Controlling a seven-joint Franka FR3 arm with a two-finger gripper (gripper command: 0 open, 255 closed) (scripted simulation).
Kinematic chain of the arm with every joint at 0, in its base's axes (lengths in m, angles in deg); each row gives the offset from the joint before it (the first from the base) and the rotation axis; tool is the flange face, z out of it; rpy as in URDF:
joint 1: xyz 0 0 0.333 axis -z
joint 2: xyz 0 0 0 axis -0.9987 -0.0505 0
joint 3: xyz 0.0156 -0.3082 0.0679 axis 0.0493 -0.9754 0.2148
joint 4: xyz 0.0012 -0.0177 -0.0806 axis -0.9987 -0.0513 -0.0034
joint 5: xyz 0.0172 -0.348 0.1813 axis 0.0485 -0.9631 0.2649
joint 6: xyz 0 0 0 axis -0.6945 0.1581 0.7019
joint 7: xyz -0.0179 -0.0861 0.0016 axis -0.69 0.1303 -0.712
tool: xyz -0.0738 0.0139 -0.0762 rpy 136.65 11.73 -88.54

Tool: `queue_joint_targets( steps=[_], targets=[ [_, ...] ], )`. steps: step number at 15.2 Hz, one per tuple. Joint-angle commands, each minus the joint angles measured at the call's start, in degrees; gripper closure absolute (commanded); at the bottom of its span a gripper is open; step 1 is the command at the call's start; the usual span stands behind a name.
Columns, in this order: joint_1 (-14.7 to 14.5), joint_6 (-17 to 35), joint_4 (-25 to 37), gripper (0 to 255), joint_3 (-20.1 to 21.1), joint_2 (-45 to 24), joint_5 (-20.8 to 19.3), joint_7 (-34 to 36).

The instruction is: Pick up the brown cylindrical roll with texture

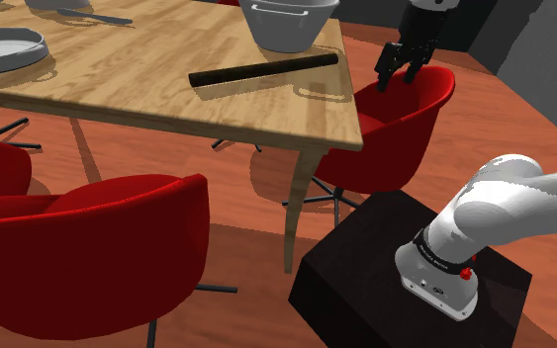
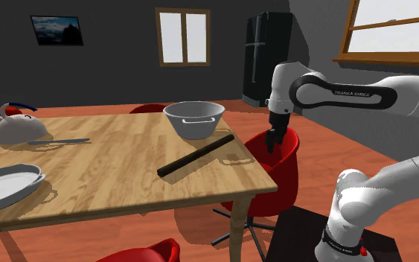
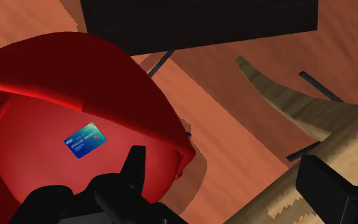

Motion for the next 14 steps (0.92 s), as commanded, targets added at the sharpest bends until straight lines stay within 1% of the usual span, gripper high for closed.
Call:
queue_joint_targets(
  steps=[1, 4, 7, 10, 14],
  targets=[
    [0.0, 0.0, 0.0, 0, 0.0, 0.0, 0.0, 0.0],
    [-3.1, 2.2, 4.8, 0, -3.4, -7.1, -1.2, -9.9],
    [-6.2, 3.7, 10.3, 0, -6.1, -14.3, -1.5, -19.8],
    [-9.1, 4.3, 16.4, 0, -8.2, -21.4, -1.0, -29.6],
    [-12.6, 3.9, 25.2, 0, -10.0, -30.6, 0.7, -42.4]
  ],
)
